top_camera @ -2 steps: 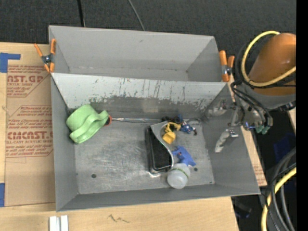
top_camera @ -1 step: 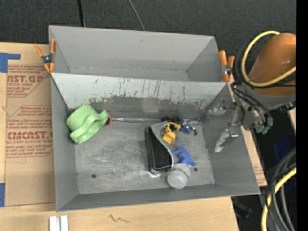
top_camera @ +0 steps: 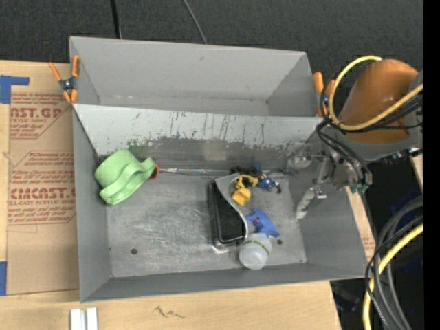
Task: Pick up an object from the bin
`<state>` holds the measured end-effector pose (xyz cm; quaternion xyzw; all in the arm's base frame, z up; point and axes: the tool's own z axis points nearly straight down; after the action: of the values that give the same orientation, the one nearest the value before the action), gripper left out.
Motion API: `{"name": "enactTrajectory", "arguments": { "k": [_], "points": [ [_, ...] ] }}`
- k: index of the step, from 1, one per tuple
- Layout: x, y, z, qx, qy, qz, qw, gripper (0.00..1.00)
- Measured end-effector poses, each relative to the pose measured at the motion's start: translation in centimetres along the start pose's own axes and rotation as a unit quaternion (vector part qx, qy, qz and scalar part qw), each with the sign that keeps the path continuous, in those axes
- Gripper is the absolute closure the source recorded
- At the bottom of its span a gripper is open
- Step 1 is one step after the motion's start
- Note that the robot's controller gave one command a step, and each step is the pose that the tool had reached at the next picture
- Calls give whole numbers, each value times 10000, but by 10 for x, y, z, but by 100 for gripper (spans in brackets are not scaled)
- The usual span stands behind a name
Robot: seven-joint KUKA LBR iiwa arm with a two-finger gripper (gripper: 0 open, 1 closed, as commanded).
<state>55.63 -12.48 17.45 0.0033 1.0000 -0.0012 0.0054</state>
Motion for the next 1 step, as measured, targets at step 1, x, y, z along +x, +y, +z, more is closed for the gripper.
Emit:
{"name": "enactTrajectory", "arguments": {
  "k": [1],
  "points": [
    [8, 13, 37, -16, 55, -737, 9973, 0]
  ]
}}
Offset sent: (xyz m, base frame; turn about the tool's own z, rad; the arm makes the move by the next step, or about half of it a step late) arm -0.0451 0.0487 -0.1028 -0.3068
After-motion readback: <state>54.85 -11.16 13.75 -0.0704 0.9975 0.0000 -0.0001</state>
